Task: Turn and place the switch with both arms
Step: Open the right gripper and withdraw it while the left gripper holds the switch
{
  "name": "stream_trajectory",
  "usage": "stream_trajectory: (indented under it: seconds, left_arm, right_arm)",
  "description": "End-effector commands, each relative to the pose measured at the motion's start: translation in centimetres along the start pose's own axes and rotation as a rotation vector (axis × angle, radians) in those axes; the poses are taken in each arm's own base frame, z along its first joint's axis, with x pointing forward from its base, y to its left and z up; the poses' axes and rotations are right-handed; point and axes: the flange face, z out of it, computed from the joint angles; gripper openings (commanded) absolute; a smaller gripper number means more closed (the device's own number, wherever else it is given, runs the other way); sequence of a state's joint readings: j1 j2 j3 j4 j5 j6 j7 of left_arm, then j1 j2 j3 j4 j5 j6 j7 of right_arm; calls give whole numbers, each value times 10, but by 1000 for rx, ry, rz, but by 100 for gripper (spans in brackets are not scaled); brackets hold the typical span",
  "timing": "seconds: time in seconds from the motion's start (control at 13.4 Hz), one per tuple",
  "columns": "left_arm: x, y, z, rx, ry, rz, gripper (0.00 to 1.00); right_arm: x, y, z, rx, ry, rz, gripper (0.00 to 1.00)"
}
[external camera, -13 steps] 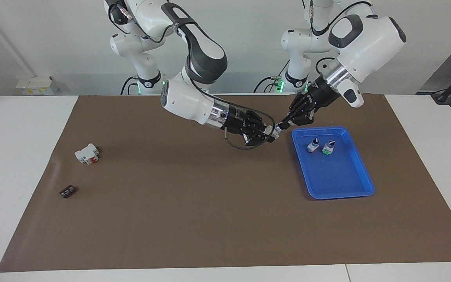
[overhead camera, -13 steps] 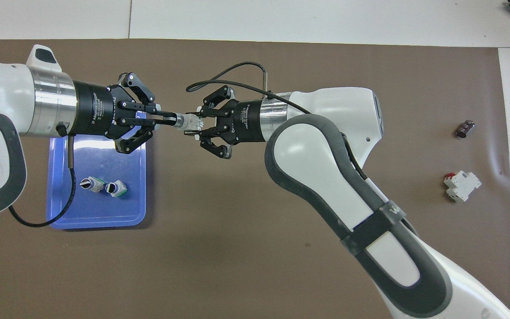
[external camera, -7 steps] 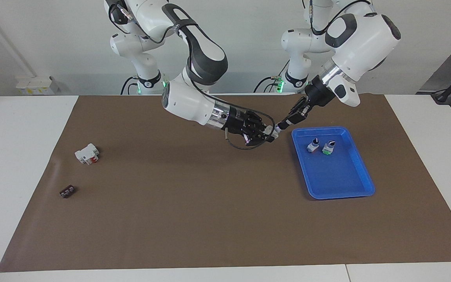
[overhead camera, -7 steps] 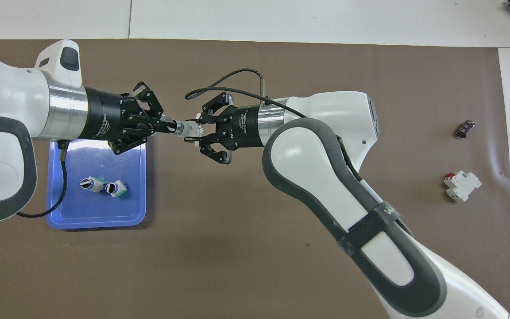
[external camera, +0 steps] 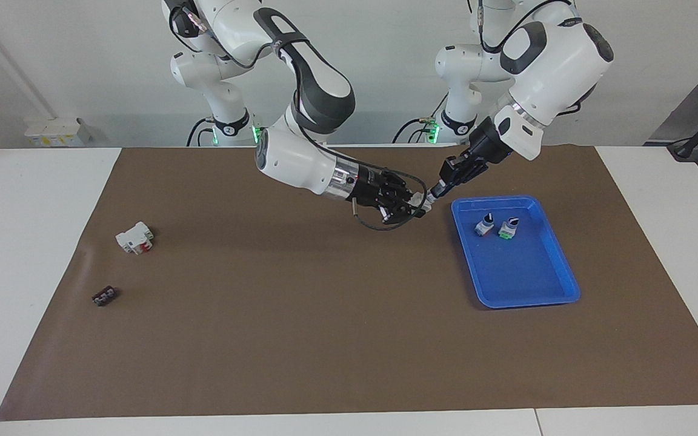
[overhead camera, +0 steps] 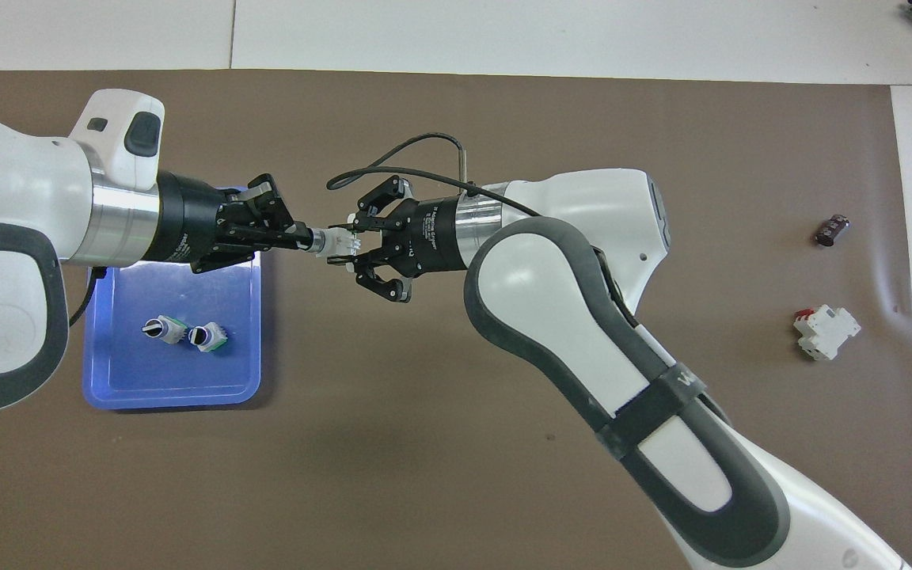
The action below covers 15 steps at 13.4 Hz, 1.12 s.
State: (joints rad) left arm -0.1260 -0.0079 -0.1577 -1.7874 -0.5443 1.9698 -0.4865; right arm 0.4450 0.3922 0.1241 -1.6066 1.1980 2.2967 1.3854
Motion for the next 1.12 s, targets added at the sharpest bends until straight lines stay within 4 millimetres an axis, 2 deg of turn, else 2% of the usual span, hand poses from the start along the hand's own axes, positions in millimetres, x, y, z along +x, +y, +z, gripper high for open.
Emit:
stream_trajectory:
  seconds: [0.0, 0.75, 0.82, 0.9, 1.05]
  left_arm:
    - [-46, -8, 23, 68, -127, 107, 0]
    - [-45, -9, 23, 68, -126, 111, 0]
    - [-45, -8, 23, 67, -125, 112, 0]
    - [-45, -9, 23, 67, -126, 110, 0]
    - [-44, -10, 22, 66, -126, 125, 0]
  right_arm:
    - [-17, -14, -10, 72, -36, 9, 0]
    - [-22, -13, -14, 75, -41, 8, 0]
    - [-22, -13, -14, 74, -40, 5, 23]
    - [-22, -13, -14, 74, -38, 2, 71]
    - [-22, -13, -14, 73, -31, -10, 95]
